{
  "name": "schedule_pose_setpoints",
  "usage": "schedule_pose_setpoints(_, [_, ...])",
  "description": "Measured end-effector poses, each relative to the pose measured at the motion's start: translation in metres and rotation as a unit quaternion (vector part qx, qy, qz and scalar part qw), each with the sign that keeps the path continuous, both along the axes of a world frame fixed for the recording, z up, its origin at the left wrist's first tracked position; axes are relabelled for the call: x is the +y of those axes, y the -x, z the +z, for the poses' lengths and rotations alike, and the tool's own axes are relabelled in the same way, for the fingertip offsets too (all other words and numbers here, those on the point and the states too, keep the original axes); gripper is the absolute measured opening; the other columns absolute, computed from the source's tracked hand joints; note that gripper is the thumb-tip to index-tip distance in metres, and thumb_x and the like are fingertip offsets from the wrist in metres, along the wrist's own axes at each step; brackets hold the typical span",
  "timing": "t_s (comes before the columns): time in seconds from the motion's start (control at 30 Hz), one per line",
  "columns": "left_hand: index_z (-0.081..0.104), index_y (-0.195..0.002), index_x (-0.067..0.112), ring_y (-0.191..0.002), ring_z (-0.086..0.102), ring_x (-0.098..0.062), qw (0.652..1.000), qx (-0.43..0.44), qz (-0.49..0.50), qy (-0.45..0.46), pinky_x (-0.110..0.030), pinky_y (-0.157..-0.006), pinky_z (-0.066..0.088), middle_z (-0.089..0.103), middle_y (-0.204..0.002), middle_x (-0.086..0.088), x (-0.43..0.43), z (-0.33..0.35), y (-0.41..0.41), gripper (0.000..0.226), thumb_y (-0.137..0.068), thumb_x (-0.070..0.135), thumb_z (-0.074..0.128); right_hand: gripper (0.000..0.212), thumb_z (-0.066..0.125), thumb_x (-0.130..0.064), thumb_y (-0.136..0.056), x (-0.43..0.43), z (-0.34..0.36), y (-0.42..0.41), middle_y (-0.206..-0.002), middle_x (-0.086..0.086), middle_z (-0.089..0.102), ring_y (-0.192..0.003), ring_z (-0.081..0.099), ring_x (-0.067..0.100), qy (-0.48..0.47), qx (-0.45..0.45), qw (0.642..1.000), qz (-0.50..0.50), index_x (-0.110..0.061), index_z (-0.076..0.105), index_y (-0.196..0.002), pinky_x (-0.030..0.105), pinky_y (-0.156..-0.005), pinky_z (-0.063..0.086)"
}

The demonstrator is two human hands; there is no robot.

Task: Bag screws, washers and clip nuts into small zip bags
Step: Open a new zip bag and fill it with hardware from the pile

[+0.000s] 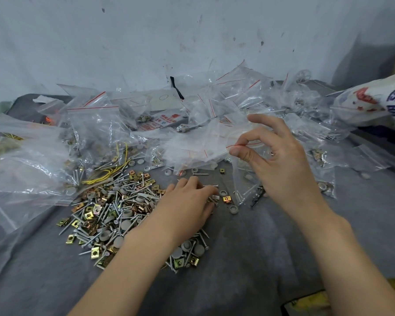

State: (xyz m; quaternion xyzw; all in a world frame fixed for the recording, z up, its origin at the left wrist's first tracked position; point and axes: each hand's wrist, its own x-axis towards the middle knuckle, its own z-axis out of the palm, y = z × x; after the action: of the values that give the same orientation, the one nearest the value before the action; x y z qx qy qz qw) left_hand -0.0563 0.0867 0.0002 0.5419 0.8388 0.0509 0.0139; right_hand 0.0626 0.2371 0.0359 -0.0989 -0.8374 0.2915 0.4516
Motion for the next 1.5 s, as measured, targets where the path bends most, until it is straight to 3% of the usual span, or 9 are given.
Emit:
schedule_pose_setpoints(0.3, [0.045, -0.134, 0.031, -0.125, 0.042, -0.025, 0.999, 0.035, 0.006, 0.003, -0.040, -0.103, 0.038, 0.048, -0.130, -0.001, 0.007, -0.004, 0.000, 0.031, -0.105, 0.036, 0.035, 0.014, 0.067, -0.054, -0.083, 0.004, -0.002, -0.001, -0.132, -0.016, 0.051, -0.116, 0.049, -0.011, 0.009, 0.006, 1.000, 0.000, -0.041, 0.065, -0.087, 0.001, -0.095, 0.030])
schedule_pose_setpoints(0.47, [0.048, -0.128, 0.026, -0.121, 0.043, -0.024, 0.999, 0.033, 0.000, -0.003, -0.037, -0.100, 0.039, 0.050, -0.128, 0.000, 0.009, -0.006, 0.003, 0.026, -0.102, 0.025, 0.046, 0.012, 0.068, -0.054, -0.083, 0.006, -0.003, -0.002, -0.132, -0.018, 0.050, -0.118, 0.049, -0.009, 0.012, 0.002, 1.000, 0.001, -0.043, 0.066, -0.088, 0.000, -0.094, 0.030])
schedule_pose_setpoints(0.7, [0.044, -0.135, 0.024, -0.124, 0.042, -0.024, 0.999, 0.047, -0.004, 0.002, -0.037, -0.101, 0.039, 0.049, -0.131, -0.002, 0.010, -0.008, 0.005, 0.034, -0.102, 0.021, 0.046, 0.015, 0.066, -0.057, -0.083, 0.006, -0.003, -0.003, -0.132, -0.019, 0.050, -0.116, 0.046, -0.017, 0.008, 0.005, 1.000, 0.000, -0.044, 0.066, -0.089, -0.001, -0.093, 0.030])
schedule_pose_setpoints(0.9, [0.044, -0.140, 0.021, -0.123, 0.041, -0.024, 0.999, 0.052, -0.006, 0.005, -0.036, -0.101, 0.037, 0.048, -0.130, -0.003, 0.008, -0.008, 0.003, 0.036, -0.104, 0.025, 0.039, 0.017, 0.065, -0.059, -0.083, 0.005, -0.003, -0.002, -0.132, -0.018, 0.050, -0.116, 0.047, -0.014, 0.007, 0.002, 1.000, -0.001, -0.043, 0.066, -0.088, 0.000, -0.093, 0.031])
schedule_pose_setpoints(1.1, [0.049, -0.136, 0.021, -0.120, 0.046, -0.023, 0.999, 0.036, -0.001, -0.002, -0.037, -0.099, 0.040, 0.050, -0.127, -0.002, 0.008, -0.004, 0.004, 0.036, -0.104, 0.030, 0.034, 0.009, 0.065, -0.056, -0.083, 0.005, -0.001, -0.002, -0.131, -0.019, 0.050, -0.116, 0.046, -0.017, 0.008, 0.000, 1.000, 0.002, -0.049, 0.061, -0.085, 0.000, -0.093, 0.030])
schedule_pose_setpoints(1.27, [0.051, -0.126, 0.022, -0.116, 0.051, -0.020, 0.999, 0.000, 0.004, -0.036, -0.039, -0.098, 0.043, 0.054, -0.124, 0.001, 0.005, -0.001, 0.002, 0.028, -0.103, 0.029, 0.036, 0.016, 0.066, -0.056, -0.083, 0.005, -0.002, -0.002, -0.131, -0.016, 0.051, -0.116, 0.047, -0.015, 0.005, 0.007, 1.000, 0.002, -0.041, 0.066, -0.087, 0.000, -0.094, 0.030])
schedule_pose_setpoints(1.5, [0.056, -0.114, 0.025, -0.103, 0.058, -0.014, 0.994, -0.053, 0.018, -0.099, -0.035, -0.087, 0.048, 0.060, -0.113, 0.008, 0.002, 0.004, 0.005, 0.019, -0.102, 0.031, 0.042, 0.016, 0.064, -0.060, -0.083, 0.004, -0.002, -0.002, -0.132, -0.017, 0.051, -0.118, 0.050, -0.009, 0.011, 0.004, 1.000, 0.001, -0.044, 0.064, -0.087, 0.001, -0.095, 0.031])
